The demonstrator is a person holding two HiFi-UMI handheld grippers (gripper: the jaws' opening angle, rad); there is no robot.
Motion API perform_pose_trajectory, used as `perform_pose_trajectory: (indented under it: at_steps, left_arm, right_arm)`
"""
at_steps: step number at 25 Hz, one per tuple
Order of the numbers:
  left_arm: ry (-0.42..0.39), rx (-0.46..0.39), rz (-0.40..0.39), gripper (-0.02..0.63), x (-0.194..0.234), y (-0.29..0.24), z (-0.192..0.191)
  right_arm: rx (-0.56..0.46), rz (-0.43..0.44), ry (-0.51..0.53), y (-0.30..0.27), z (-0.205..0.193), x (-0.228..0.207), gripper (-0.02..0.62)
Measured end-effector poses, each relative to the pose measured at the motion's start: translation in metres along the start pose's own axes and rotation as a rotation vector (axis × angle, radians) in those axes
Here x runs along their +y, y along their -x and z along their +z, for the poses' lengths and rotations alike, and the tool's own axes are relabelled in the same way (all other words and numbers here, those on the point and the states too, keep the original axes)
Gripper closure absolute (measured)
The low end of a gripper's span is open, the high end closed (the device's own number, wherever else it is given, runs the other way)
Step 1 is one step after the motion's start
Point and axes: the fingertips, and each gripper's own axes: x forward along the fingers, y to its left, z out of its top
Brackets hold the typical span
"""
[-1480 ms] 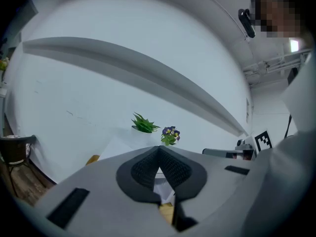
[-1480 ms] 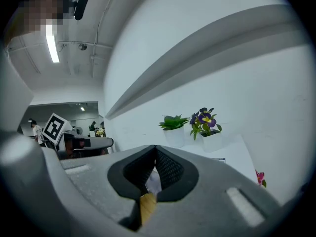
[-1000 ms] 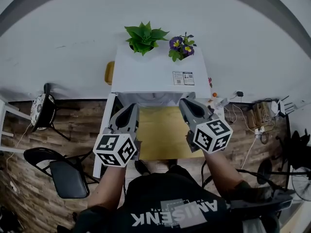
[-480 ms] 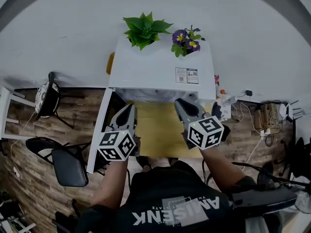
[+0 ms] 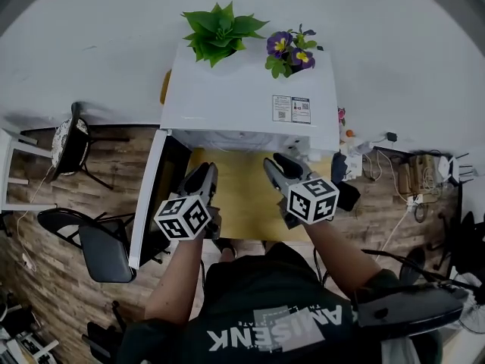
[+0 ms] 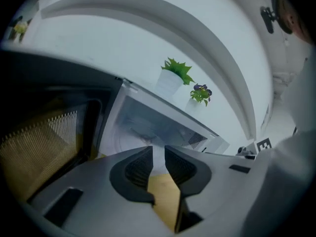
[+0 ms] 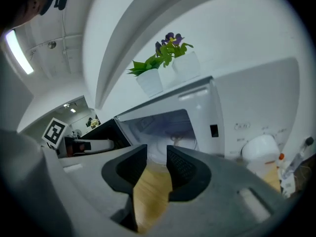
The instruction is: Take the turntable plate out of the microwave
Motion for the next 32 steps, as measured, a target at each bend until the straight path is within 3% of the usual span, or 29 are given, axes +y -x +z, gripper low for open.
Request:
perform_pose_trajectory:
  at_steps: [9, 16, 21, 27, 32]
  left_arm:
    - [0.350, 0.030, 0.008, 0.424, 0.038, -0.032, -0.041]
    - [0.365, 0.081, 0.002, 0.408, 0.043, -0.058, -0.063]
    - [0.450, 0.096, -0.002, 0.396, 0.054, -0.078, -0.067]
    - [0.461, 0.119, 0.040, 0.384, 0.076, -0.096, -0.069]
    - [0.501, 0.119, 0.041, 0.382, 0.083, -0.110, -0.073]
  right_arm:
    - [0.024, 0.018, -0.261, -0.026, -0.039, -0.018, 0.445]
    - [0.010, -0.053, -0.366, -0.043, -0.056, -0.035, 0.351]
    - [0.012, -0.070, -0.476, -0.059, -0.070, -0.044, 0.327]
    - [-0.029, -0.152, -0.515, -0.074, -0.076, -0.060, 0.307]
    - [-0.018, -0.158, -0.630, -0.089, -0.088, -0.066, 0.301]
